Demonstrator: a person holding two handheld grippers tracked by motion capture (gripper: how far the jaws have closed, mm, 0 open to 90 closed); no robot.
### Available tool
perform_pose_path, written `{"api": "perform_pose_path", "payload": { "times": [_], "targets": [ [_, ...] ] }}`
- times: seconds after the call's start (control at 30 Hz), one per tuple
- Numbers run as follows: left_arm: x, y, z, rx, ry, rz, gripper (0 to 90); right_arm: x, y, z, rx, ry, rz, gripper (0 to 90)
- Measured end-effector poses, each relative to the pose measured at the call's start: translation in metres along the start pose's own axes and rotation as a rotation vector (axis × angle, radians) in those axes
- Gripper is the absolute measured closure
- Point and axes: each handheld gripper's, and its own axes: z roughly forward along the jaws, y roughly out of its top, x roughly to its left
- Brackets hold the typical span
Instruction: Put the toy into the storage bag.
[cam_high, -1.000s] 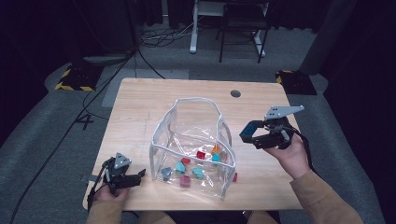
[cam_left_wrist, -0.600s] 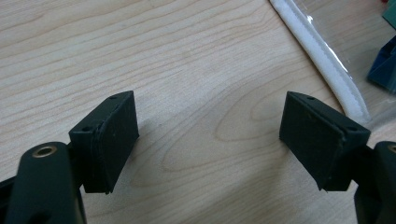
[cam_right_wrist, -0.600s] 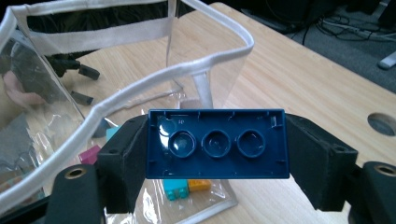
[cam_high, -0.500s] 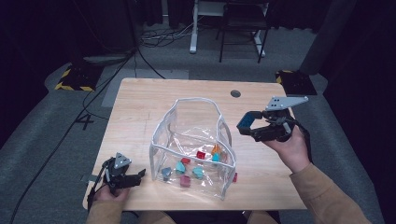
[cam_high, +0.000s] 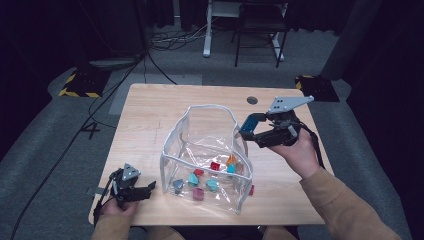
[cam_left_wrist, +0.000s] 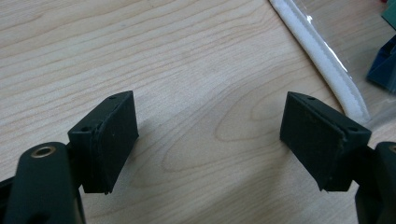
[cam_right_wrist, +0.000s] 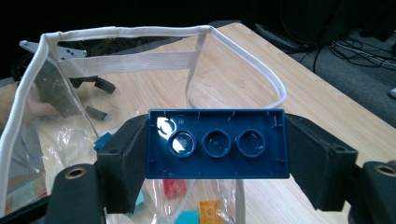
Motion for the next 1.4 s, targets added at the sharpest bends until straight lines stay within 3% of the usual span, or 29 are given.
{"api": "perform_pose_path", "payload": {
  "times": [0.33, 0.6, 0.73, 0.8, 1.0, 1.17, 1.4],
  "targets": [
    [0.000, 0.000, 0.000, -0.001, 0.001, 0.003, 19.3, 0.007, 0.023, 0.020, -0.012, 0.044, -0.023, 27.2],
    [0.000, 0.000, 0.000, 0.001, 0.001, 0.001, 19.2, 0.013, 0.037, 0.043, 0.026, 0.073, -0.036, 27.2],
    [0.000, 0.000, 0.000, 0.000, 0.001, 0.001, 19.3, 0.017, 0.043, 0.054, 0.020, 0.089, -0.051, 27.2],
    [0.000, 0.000, 0.000, 0.000, 0.001, 0.001, 19.3, 0.018, 0.046, 0.060, 0.058, 0.082, -0.044, 27.2],
    [0.000, 0.000, 0.000, 0.000, 0.001, 0.001, 19.3, 0.022, 0.049, 0.076, 0.095, 0.083, -0.050, 27.2],
    [0.000, 0.000, 0.000, 0.000, 0.001, 0.001, 19.3, 0.024, 0.047, 0.096, 0.170, 0.090, -0.041, 27.2],
    [0.000, 0.000, 0.000, 0.001, 0.001, 0.001, 19.2, 0.029, 0.046, 0.109, 0.258, 0.100, -0.055, 27.2]
  ]
}}
